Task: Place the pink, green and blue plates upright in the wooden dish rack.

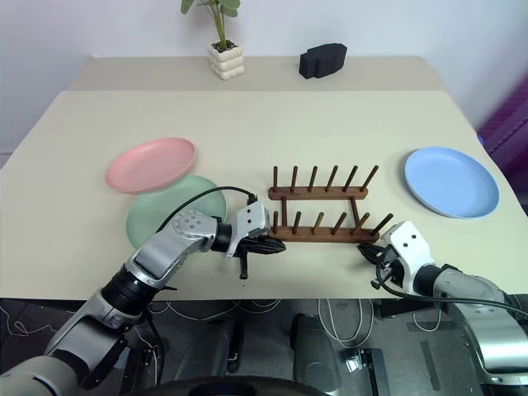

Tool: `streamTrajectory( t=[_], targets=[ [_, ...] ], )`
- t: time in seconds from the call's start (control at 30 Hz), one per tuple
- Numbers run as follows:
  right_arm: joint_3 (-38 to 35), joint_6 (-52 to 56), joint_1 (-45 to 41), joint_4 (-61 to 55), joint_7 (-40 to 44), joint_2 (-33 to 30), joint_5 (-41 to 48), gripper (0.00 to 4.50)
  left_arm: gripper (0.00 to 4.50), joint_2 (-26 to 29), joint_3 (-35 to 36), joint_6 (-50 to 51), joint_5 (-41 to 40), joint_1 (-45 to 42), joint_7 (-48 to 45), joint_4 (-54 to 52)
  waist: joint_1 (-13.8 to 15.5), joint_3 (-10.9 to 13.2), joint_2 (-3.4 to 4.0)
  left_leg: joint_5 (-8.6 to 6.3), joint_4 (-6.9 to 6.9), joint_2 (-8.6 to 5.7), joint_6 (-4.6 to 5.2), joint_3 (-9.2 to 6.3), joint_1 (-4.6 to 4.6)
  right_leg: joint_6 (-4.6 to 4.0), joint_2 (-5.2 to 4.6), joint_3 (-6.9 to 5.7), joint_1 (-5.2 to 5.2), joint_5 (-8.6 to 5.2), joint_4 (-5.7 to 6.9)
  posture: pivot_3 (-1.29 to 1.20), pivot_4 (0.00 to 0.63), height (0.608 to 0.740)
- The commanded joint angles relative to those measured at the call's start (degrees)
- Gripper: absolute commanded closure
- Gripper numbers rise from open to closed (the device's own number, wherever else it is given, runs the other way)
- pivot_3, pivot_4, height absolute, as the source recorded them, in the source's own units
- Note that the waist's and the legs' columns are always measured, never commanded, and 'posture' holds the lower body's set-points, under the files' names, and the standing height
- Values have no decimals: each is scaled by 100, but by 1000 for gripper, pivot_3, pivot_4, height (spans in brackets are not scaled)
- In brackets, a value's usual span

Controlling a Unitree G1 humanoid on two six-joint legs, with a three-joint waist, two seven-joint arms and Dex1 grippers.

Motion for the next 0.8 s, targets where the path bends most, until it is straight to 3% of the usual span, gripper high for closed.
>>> streamTrajectory(
  t=[0.03, 0.8],
  targets=[
    [116, -225, -211, 365, 39, -41, -203, 4500, 4467, -6, 82, -56, 185, -16, 215, 99, 1, 0, 0, 0, 0, 1, 0, 0, 3, 0, 1, 0, 2, 0, 0, 0, 150, 740],
    [554, -1557, -1539, 2043, -14, 190, -875, 4500, 4467, -406, 375, -373, 614, -458, 1129, 1053, 0, -3, -4, 0, -3, 3, 0, 1, 65, 0, 4, 2, 66, 0, -5, 0, 150, 740]
  ],
)
